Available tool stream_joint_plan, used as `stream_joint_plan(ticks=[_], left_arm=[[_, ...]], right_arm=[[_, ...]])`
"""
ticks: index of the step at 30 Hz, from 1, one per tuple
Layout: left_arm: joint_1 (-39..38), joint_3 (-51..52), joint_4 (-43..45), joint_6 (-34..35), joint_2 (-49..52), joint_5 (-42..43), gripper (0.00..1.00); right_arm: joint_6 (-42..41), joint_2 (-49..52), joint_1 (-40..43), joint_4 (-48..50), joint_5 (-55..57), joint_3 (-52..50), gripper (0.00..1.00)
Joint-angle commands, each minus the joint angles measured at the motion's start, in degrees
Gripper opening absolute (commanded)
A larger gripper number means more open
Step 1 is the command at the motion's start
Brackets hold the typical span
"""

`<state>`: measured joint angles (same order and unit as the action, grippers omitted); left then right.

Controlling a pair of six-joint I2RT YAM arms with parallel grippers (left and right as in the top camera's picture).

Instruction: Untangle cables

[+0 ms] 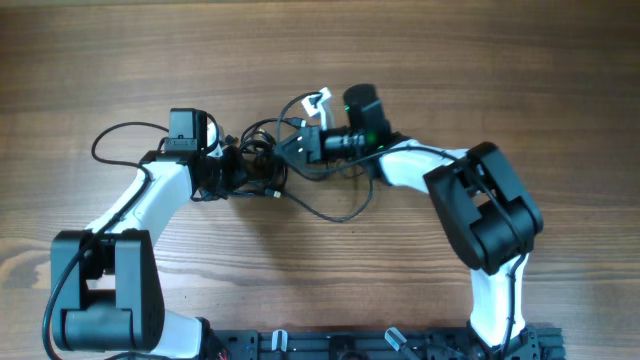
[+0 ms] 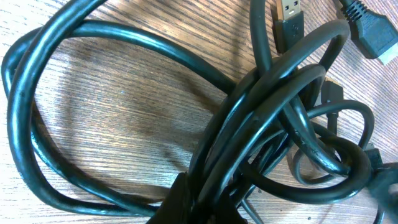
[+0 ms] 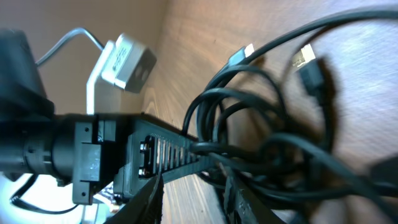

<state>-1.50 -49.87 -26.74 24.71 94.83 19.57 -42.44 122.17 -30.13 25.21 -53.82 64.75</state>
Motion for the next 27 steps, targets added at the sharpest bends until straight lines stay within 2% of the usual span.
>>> stream_joint_plan(ticks=[1, 5, 15, 20, 27], left_arm=[[-0.15, 1.18, -0.37, -0.28, 0.98, -1.18, 0.04], [-0.15, 1.18, -0.42, -0.28, 0.98, -1.18, 0.04], [-0.15, 1.18, -0.42, -0.28, 0.98, -1.18, 0.04], [-0.15, 1.18, -0.42, -0.28, 0.98, -1.18, 0.04], [-0.15, 1.18, -0.42, -0.28, 0.98, -1.18, 0.04]], right_arm=[[-3.45, -1.64, -3.96, -0.52, 7.67, 0.39, 0.45], [-6.54, -1.64, -7.23, -2.78, 15.91, 0.39, 0.44], [-5.46, -1.62, -11.32, -3.21, 32.92, 0.39, 0.47], [-5.2, 0.31, -11.34, 4.2, 29.83, 0.39, 0.5], [-3.87, 1.18, -11.45, 6.27, 31.61, 0.39, 0.49]])
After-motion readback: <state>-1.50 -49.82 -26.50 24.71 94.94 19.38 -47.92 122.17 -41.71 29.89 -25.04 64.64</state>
